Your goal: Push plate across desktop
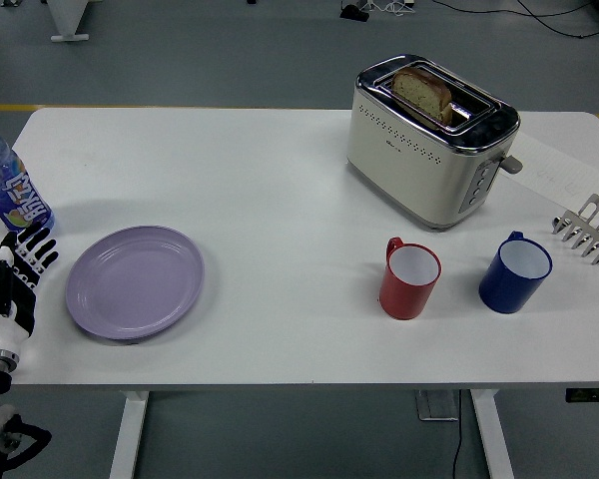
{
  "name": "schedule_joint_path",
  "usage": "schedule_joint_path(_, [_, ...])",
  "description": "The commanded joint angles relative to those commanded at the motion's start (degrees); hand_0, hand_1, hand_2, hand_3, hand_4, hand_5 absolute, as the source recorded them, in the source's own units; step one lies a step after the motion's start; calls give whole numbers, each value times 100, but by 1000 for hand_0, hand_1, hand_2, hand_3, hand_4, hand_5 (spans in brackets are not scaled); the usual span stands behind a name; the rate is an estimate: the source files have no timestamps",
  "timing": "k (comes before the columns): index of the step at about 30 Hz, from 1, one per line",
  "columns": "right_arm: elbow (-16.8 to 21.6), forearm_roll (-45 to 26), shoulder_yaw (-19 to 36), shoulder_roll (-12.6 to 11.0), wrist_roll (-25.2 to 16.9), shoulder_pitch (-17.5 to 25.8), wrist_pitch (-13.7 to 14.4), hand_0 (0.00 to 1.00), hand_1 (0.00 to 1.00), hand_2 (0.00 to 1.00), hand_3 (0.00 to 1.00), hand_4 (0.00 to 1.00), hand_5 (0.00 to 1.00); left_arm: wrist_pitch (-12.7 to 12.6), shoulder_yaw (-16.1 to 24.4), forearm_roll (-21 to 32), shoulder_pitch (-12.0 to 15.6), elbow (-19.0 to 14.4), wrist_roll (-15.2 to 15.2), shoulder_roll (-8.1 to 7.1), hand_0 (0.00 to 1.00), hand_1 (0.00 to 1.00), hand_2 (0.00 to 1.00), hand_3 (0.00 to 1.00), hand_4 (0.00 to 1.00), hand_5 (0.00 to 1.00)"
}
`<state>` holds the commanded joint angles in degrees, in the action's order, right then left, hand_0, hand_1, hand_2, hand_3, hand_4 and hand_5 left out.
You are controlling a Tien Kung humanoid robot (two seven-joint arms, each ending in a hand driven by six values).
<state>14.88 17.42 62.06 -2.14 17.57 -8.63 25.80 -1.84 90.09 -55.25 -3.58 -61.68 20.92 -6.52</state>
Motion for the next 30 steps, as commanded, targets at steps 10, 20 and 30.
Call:
schedule_joint_path(10, [2,27,8,7,17,-30,6,551,451,586,579,292,472,-90,-62,41,-169,181,114,117,819,833,848,794,518,998])
schedule_joint_path(20, [5,106,40,4,46,-60,5,551,451,585,578,291,471,-153,-47,55,-268,356,196,255,817,833,851,805,517,998])
schedule_joint_path(30, [8,184,75,26,66,-76,-5,550,451,585,578,291,470,-165,-146,28,-314,442,236,393,817,833,851,807,518,998])
